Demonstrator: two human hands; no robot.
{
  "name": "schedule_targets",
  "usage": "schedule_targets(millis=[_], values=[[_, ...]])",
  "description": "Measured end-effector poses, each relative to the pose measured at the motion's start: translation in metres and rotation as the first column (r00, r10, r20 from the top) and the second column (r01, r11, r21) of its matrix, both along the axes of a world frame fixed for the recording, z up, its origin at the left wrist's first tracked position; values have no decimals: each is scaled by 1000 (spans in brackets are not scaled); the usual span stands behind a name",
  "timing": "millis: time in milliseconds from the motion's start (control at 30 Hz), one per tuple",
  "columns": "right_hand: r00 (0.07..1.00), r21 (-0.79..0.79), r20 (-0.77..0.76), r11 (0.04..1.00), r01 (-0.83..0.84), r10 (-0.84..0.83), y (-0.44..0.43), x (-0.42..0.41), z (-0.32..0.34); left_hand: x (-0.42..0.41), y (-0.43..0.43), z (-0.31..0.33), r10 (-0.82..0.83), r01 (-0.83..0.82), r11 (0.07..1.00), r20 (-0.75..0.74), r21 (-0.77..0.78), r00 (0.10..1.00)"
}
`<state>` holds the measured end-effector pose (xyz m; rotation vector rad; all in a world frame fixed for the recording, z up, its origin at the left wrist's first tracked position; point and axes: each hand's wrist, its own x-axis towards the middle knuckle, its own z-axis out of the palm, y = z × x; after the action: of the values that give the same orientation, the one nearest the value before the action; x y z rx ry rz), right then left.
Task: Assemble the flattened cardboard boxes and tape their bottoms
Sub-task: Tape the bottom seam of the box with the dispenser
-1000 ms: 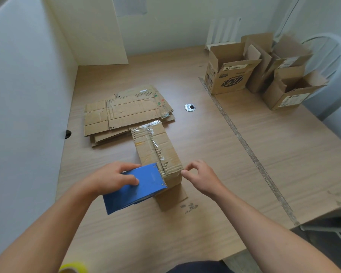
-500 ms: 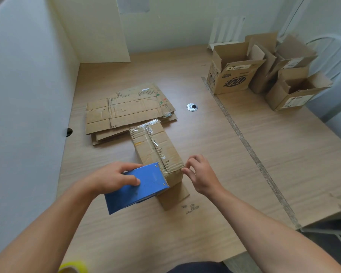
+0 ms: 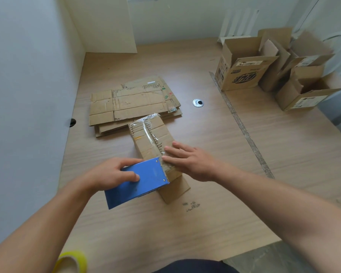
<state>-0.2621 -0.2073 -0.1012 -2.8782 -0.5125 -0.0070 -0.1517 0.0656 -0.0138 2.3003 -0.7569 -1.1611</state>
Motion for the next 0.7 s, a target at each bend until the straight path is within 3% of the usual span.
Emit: schedule_targets(millis=[167,267,533,633,700], values=[[988,132,130,989,71,-88,8,-7,-12,-6,13,-2,46,-46,997,3,-54,999],[976,132,201,990,54,-80,11,-5,-16,-6,21,1,49,-48,997,14,-53,999],[981,163,162,983,82,-109,14,-6,-21,3,70,10,94,-97,994,58,49,994],[983,182,136,979,94,-120,18,-7,-17,0,63,-2,110,-132,983,167,130,980],[984,182,138,979,88,-114,20,-7,-14,-3,52,-12,50,-124,971,330,205,943]])
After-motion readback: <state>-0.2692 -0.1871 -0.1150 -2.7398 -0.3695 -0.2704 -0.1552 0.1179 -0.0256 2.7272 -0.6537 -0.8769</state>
